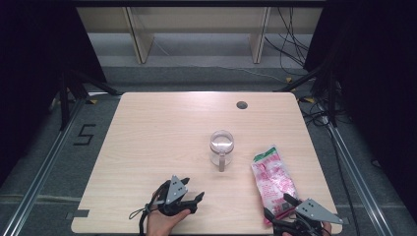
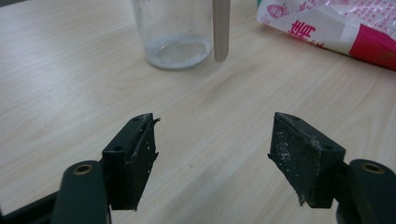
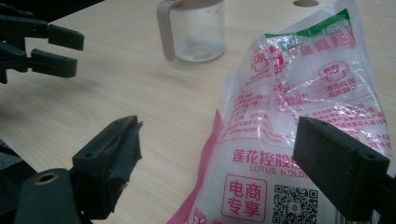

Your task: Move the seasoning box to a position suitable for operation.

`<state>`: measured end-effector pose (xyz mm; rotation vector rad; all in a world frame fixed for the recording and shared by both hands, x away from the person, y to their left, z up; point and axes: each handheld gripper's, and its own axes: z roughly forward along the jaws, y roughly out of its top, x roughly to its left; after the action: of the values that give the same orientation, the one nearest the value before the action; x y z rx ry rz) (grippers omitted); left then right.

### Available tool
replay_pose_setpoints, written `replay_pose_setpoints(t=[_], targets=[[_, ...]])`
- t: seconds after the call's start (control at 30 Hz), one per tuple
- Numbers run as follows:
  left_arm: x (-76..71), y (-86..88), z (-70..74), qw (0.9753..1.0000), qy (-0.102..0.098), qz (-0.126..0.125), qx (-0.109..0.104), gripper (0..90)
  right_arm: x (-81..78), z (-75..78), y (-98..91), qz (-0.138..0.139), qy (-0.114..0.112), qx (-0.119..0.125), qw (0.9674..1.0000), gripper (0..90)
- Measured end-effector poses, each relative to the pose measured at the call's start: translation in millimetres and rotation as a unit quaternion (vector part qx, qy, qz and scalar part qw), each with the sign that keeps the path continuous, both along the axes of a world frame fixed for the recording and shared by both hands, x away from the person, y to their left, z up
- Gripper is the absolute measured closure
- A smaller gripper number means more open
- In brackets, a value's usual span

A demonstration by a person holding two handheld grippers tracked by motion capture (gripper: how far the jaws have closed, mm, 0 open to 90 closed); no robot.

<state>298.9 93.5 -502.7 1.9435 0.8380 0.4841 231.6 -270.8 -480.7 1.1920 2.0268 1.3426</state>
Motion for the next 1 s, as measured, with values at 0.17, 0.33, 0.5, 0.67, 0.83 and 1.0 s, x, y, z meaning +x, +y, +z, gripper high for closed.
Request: replay_pose_setpoints(t=[0.17,0.33,0.5,0.67,0.83,1.0], targets=[[13.4,-16.3,5.7,0.9999,-0.012,-0.012,-0.003,39.1,-0.5,0.0,0.4,-0.001,0.003,0.002,1.0,16.0],[31.1,-35.0,7.0,0.9995,-0.011,-0.027,0.008,51.9,-0.5,0.0,-0.3,-0.001,0.003,0.0,1.0,16.1],[46.7,-52.8,6.4,0.9992,-0.007,-0.038,0.013,61.6,-0.8,0.7,-0.4,0.001,0.003,0.001,1.0,16.4],[59.7,-65.5,6.9,0.999,-0.01,-0.035,0.028,64.5,-0.6,-0.1,-0.5,0.0,0.004,0.005,1.0,16.4],[70.4,-77.2,3.2,0.9987,-0.007,-0.032,0.04,65.5,0.5,-0.7,0.2,0.006,-0.001,0.009,0.9999,16.4],[75.5,-87.0,1.2,0.9983,-0.015,-0.031,0.048,67.7,0.4,-0.6,-0.1,0.006,0.0,-0.001,1.0,16.6]])
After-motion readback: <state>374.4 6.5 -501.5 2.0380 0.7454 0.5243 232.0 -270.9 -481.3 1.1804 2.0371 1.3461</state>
